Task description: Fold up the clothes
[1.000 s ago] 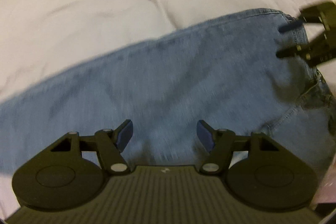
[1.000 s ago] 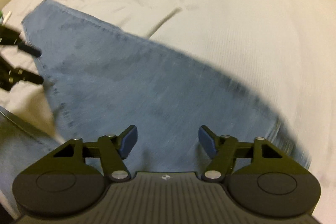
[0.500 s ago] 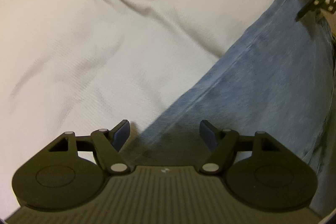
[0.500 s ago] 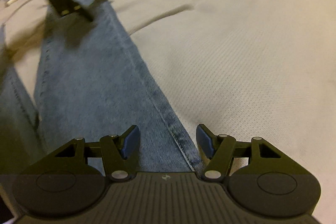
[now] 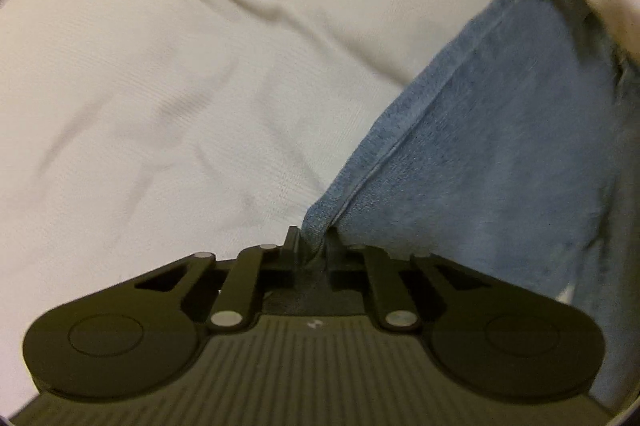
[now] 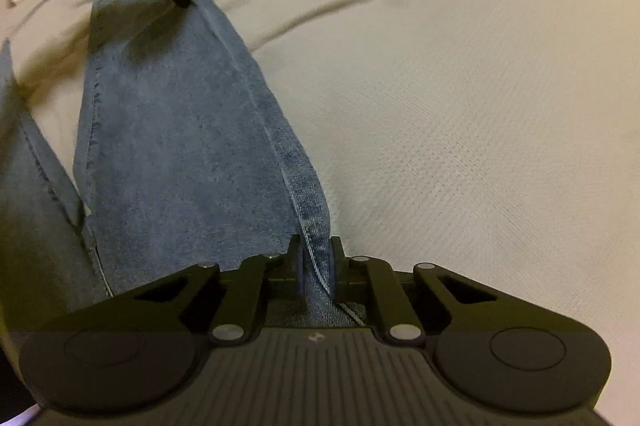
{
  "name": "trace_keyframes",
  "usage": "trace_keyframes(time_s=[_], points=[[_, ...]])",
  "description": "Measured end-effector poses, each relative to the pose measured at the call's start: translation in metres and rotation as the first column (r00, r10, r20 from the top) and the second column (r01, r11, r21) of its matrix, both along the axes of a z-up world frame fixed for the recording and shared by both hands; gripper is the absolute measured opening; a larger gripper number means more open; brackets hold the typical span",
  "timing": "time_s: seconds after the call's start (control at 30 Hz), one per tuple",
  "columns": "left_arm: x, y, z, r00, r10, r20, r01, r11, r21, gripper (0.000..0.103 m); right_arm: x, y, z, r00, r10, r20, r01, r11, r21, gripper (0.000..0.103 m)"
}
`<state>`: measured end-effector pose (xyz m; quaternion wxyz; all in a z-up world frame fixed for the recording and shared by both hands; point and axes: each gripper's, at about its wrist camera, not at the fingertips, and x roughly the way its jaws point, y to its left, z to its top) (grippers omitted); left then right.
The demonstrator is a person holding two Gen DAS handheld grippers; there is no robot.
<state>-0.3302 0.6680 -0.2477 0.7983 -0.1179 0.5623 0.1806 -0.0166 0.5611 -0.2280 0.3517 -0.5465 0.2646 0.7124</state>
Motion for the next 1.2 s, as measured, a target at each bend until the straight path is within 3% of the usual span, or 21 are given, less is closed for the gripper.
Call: trace_keyframes(time_s=[0.17, 0.23, 0.37, 0.43, 0.5, 0.53, 0.57, 0.6, 0.7, 0.73, 0.8, 0.87, 0.93, 0.97, 1.0, 1.03, 1.1, 1.2], points=[[-0.058, -0.095, 0.066, 0.989, 0.084, 0.123, -0.090, 0.995, 0.043, 0.007, -0.031, -0.094, 0.052, 0.995, -0.084, 0.045, 0.072, 0.973, 0.220, 0.010], [-0.081, -0.144, 0.083, 0.981, 0.129, 0.146, -0.131, 0.991, 0.010, 0.006, -0.049, -0.139, 0.069, 0.993, -0.100, 0.064, 0.079, 0.958, 0.274, 0.010], [-0.108, -0.245, 0.072, 0.968, 0.228, 0.105, -0.212, 0.967, -0.144, 0.007, -0.077, -0.230, 0.074, 0.981, -0.184, 0.058, 0.163, 0.951, 0.264, 0.010], [-0.113, -0.284, 0.047, 0.953, 0.299, 0.043, -0.283, 0.934, -0.218, 0.011, -0.088, -0.271, 0.062, 0.971, -0.230, 0.063, 0.213, 0.954, 0.210, 0.011], [-0.116, -0.312, 0.020, 0.923, 0.384, -0.035, -0.378, 0.882, -0.281, 0.012, -0.094, -0.303, 0.033, 0.954, -0.290, 0.075, 0.281, 0.954, 0.104, 0.016], [-0.118, -0.323, 0.008, 0.906, 0.417, -0.070, -0.416, 0.851, -0.322, 0.012, -0.096, -0.314, 0.017, 0.946, -0.313, 0.088, 0.310, 0.950, 0.048, 0.020], [-0.119, -0.330, 0.003, 0.890, 0.448, -0.082, -0.447, 0.823, -0.351, 0.012, -0.098, -0.323, 0.003, 0.937, -0.333, 0.104, 0.335, 0.942, -0.004, 0.029], [-0.121, -0.336, 0.001, 0.873, 0.480, -0.087, -0.474, 0.795, -0.378, 0.015, -0.098, -0.331, -0.005, 0.923, -0.369, 0.113, 0.374, 0.927, -0.025, 0.041], [-0.121, -0.336, 0.010, 0.827, 0.561, -0.050, -0.536, 0.757, -0.374, 0.032, -0.087, -0.343, -0.011, 0.852, -0.518, 0.069, 0.522, 0.852, -0.048, 0.050], [-0.123, -0.334, 0.009, 0.800, 0.598, -0.046, -0.569, 0.734, -0.371, 0.032, -0.081, -0.346, -0.010, 0.819, -0.572, 0.039, 0.574, 0.817, -0.055, 0.051], [-0.126, -0.332, 0.005, 0.736, 0.676, -0.045, -0.642, 0.675, -0.363, 0.032, -0.060, -0.355, -0.011, 0.709, -0.704, -0.038, 0.699, 0.709, -0.091, 0.052], [-0.133, -0.330, -0.002, 0.637, 0.768, -0.060, -0.731, 0.578, -0.361, 0.032, -0.036, -0.365, -0.013, 0.560, -0.821, -0.114, 0.808, 0.571, -0.144, 0.052], [-0.139, -0.326, -0.012, 0.530, 0.844, -0.080, -0.806, 0.473, -0.357, 0.039, -0.009, -0.378, -0.019, 0.374, -0.909, -0.183, 0.888, 0.408, -0.212, 0.053], [-0.141, -0.324, -0.018, 0.474, 0.876, -0.090, -0.837, 0.416, -0.355, 0.040, 0.004, -0.388, -0.024, 0.263, -0.941, -0.213, 0.915, 0.313, -0.255, 0.053], [-0.145, -0.322, -0.021, 0.428, 0.899, -0.094, -0.860, 0.373, -0.348, 0.040, 0.018, -0.398, -0.030, 0.146, -0.960, -0.238, 0.929, 0.216, -0.300, 0.053], [-0.148, -0.319, -0.023, 0.386, 0.917, -0.097, -0.879, 0.334, -0.341, 0.040, 0.031, -0.406, -0.034, 0.051, -0.965, -0.258, 0.931, 0.139, -0.337, 0.053], [-0.151, -0.314, -0.028, 0.338, 0.937, -0.088, -0.893, 0.289, -0.345, 0.040, 0.052, -0.421, -0.042, -0.109, -0.948, -0.300, 0.918, 0.019, -0.395, 0.053], [-0.154, -0.309, -0.029, 0.315, 0.947, -0.071, -0.900, 0.274, -0.340, 0.040, 0.071, -0.441, -0.053, -0.304, -0.879, -0.368, 0.880, -0.110, -0.462, 0.050]])
